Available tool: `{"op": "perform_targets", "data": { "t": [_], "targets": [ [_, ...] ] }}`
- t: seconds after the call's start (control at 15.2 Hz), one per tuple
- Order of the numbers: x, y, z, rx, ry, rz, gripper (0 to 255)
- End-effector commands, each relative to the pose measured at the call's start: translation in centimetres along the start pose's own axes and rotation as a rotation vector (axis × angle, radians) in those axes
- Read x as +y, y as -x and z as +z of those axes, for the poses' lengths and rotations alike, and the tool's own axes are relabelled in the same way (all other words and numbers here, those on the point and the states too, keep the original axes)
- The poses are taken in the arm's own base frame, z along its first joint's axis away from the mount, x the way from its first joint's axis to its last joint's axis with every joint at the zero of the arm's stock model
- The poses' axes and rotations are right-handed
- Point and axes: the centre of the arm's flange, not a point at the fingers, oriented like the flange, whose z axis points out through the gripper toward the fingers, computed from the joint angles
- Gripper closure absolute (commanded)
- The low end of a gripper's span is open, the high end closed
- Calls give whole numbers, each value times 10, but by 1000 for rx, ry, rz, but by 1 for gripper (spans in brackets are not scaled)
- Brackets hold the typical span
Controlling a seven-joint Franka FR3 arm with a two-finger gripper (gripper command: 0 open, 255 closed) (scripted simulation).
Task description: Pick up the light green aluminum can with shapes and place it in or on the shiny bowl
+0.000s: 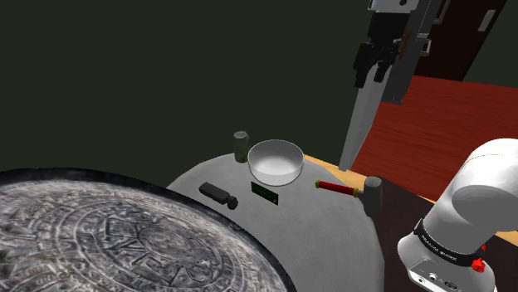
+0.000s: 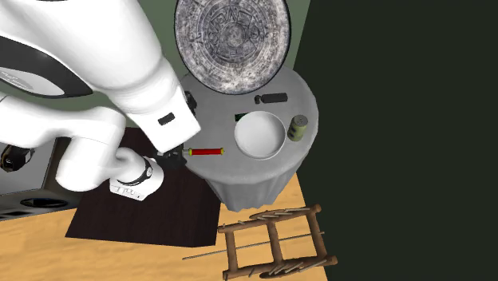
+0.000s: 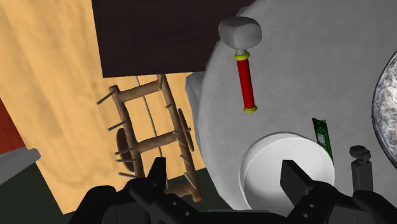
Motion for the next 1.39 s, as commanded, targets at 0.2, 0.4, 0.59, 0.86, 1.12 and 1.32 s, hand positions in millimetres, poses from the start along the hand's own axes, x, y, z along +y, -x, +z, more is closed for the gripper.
{"op": "perform_targets", "data": {
  "t": [0.2, 0.4, 0.59, 0.86, 1.12, 1.32],
  "targets": [
    [-21, -27, 20, 1, 3, -5, 0],
    [-42, -55, 40, 3, 6, -10, 0],
    [-63, -82, 59, 4, 9, -14, 0],
    [-91, -118, 86, 6, 13, -21, 0],
    [-119, -154, 112, 8, 17, -27, 0],
    [-140, -181, 132, 9, 20, -32, 0]
  ]
}}
